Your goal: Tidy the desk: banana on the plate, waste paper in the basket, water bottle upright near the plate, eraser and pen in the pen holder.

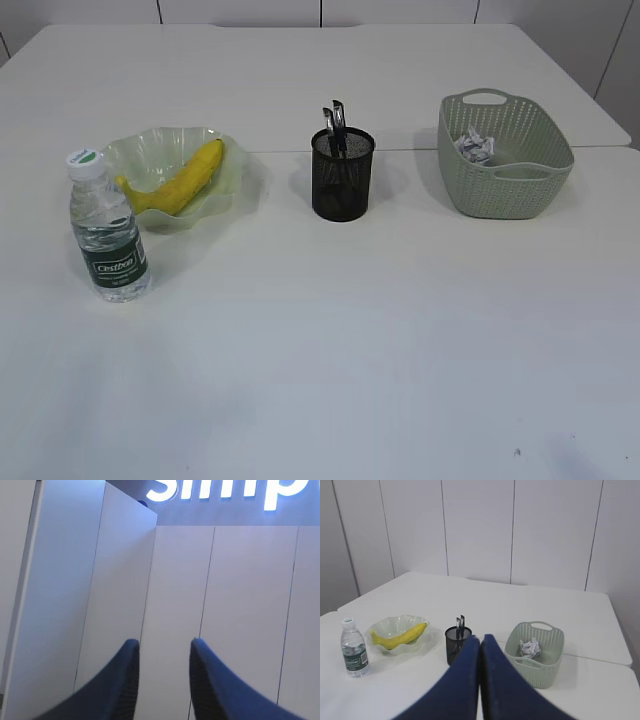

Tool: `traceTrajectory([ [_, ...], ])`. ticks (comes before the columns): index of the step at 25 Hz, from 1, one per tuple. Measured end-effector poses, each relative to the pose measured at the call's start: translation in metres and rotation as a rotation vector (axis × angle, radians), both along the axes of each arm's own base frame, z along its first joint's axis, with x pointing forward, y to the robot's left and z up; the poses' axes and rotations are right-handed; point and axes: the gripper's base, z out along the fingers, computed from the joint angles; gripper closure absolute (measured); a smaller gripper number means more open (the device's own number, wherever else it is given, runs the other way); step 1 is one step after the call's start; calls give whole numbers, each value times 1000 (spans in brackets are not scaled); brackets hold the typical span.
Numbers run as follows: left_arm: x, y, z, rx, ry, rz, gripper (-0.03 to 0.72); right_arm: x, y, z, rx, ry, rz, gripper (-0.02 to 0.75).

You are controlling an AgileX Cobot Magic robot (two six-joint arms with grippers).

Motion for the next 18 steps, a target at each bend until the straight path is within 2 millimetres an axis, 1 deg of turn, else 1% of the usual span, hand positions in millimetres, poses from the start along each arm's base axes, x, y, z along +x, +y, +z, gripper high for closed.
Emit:
traceTrajectory([
  [4, 0, 0, 0, 1, -1, -1, 449, -1, 3, -27, 13, 34, 31, 750],
  [7, 0, 0, 0, 1, -1, -1, 449, 3, 6, -49, 8, 74, 48, 750],
  [10, -1, 0, 1, 2, -7, -3, 449, 5, 8, -66, 2, 98, 53, 750],
  [14, -12, 3, 11, -8, -52, -3, 449, 11, 12, -83, -16, 142, 51, 750],
  [18, -23, 5, 18, -17, -95, -4, 449, 17, 14, -94, -40, 204, 49, 750],
])
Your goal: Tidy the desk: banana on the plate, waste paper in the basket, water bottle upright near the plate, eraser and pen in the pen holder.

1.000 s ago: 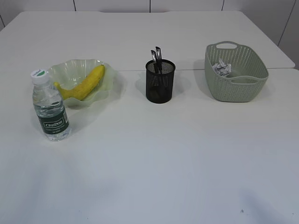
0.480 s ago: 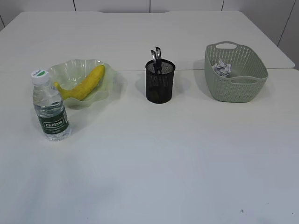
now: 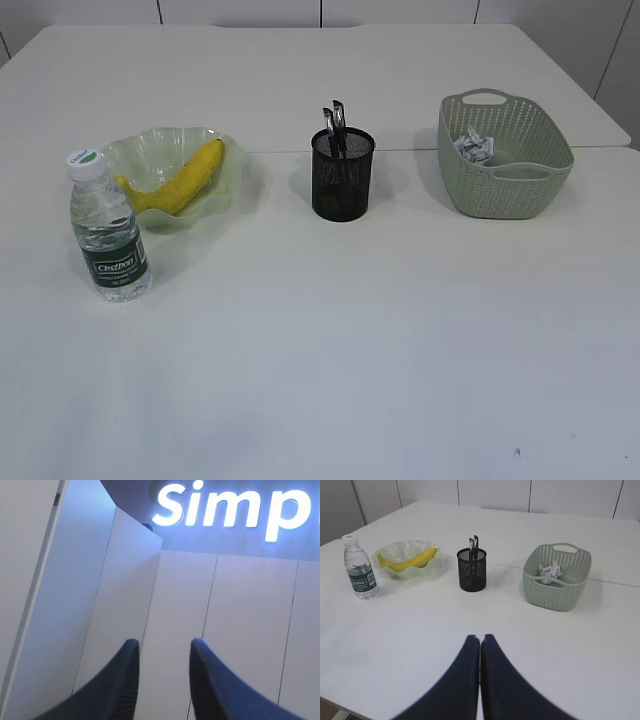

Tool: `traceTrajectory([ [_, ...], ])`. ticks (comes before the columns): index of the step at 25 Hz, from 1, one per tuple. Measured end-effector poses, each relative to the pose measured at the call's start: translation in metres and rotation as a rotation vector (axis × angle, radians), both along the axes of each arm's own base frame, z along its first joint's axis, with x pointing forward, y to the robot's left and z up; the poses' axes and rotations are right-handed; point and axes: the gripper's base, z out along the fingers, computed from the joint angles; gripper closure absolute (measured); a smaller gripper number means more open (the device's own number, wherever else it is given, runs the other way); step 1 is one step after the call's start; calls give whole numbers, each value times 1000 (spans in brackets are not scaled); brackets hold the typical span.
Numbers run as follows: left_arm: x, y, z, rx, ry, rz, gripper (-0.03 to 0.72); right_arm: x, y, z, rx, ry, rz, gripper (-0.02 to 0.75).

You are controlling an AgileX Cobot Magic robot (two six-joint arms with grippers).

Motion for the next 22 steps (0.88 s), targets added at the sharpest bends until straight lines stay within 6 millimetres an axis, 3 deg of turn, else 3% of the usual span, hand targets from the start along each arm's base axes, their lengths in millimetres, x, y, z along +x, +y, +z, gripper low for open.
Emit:
traceTrajectory([
  [6, -8, 2, -1, -4, -24, -1, 449, 13, 6, -22, -41, 81, 0, 750],
  [13, -49, 12, 6, -31, -149, -1, 449, 20, 10, -38, -71, 132, -3, 750],
  [22, -83, 20, 17, -57, -261, 3, 449, 23, 11, -44, -82, 152, -4, 750],
])
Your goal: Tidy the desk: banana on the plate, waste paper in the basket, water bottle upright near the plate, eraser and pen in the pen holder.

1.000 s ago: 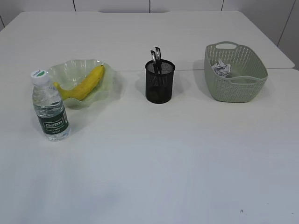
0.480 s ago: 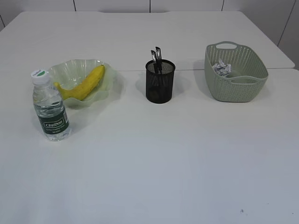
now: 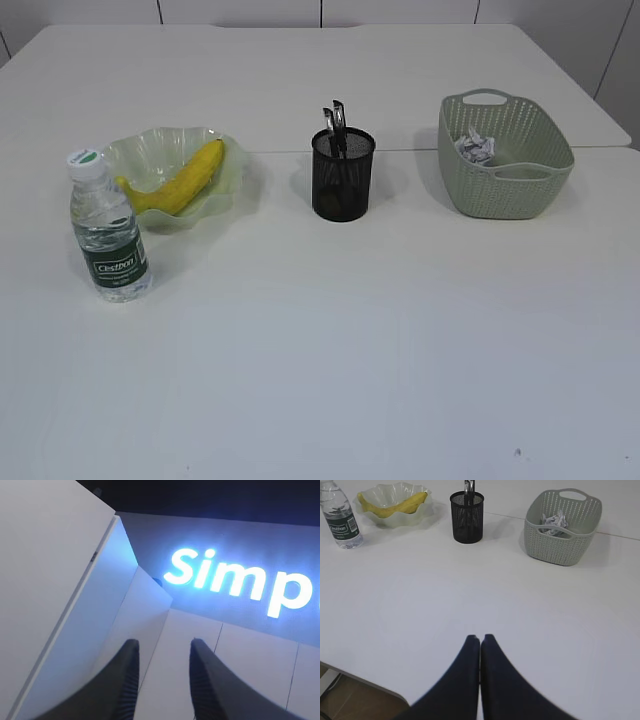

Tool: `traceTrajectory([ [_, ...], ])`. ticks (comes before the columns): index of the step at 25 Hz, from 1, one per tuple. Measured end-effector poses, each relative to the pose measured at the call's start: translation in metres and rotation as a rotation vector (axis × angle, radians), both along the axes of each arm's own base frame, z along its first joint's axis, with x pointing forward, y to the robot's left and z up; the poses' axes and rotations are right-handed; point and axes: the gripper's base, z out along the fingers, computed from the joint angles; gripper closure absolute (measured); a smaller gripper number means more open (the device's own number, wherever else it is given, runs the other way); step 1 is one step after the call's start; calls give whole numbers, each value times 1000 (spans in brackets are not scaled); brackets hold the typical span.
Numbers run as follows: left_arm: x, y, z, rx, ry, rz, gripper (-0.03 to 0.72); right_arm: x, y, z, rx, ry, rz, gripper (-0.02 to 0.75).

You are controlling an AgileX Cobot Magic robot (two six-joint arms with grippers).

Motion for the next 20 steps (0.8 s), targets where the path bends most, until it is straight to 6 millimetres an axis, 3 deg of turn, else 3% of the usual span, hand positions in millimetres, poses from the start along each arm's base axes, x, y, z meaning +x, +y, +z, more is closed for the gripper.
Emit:
traceTrajectory([
  [9, -37, 12, 5, -44, -87, 38, 449, 0, 0, 0, 0, 0, 0, 750],
  [20, -37, 19, -3, -68, 53, 157, 452, 0, 0, -1, -2, 6, -1, 750],
])
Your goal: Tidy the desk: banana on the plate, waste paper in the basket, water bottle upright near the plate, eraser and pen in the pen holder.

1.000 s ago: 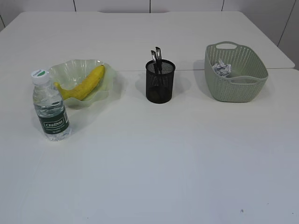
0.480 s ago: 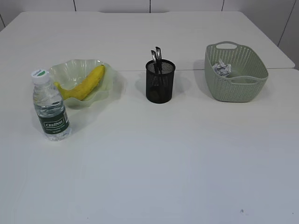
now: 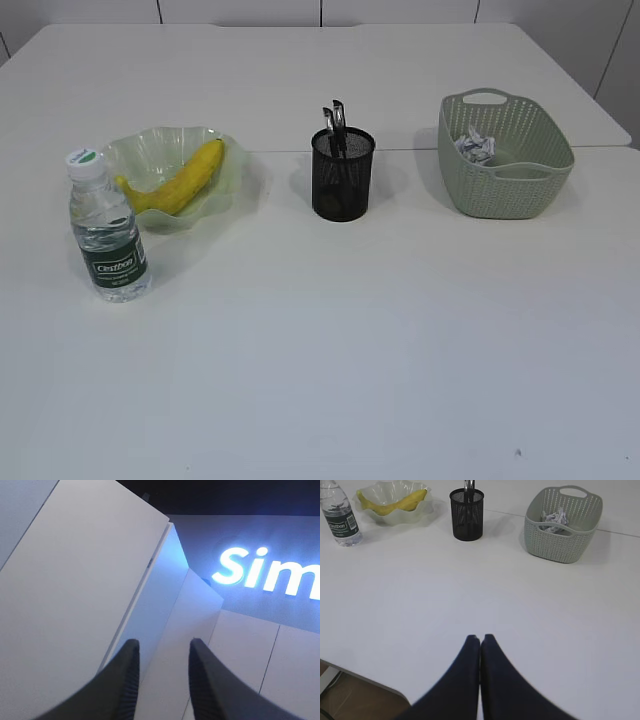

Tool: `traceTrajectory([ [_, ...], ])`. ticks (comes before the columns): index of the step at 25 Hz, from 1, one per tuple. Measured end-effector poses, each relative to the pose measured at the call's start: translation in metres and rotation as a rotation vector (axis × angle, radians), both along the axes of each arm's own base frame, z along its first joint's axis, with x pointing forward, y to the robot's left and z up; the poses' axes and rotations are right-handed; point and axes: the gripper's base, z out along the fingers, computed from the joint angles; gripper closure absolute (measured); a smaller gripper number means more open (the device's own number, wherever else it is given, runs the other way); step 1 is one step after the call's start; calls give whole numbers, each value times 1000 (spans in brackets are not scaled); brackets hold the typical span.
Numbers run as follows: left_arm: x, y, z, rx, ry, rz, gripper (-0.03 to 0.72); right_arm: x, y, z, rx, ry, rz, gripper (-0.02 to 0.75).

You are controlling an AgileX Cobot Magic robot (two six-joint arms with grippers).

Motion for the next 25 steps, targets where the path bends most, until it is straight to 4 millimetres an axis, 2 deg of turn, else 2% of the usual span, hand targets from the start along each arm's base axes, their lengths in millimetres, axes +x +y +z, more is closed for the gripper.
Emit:
traceTrajectory([
  [3, 2, 0, -1, -6, 23, 11, 459, 0, 0, 0, 0, 5, 1, 750],
  [5, 13, -2, 0, 2, 60, 14, 461, 0, 0, -1, -1, 7, 0, 750],
  [11, 76, -19, -4, 70, 247, 7, 463, 0, 0, -1, -1, 7, 0, 750],
  [15, 107, -33, -7, 136, 257, -76, 465, 0, 0, -1, -2, 9, 0, 750],
  [20, 129, -49, -14, 212, 224, -189, 465, 0, 0, -1, -2, 9, 0, 750],
  [25, 141, -58, -18, 248, 202, -266, 465, 0, 0, -1, -3, 11, 0, 750],
])
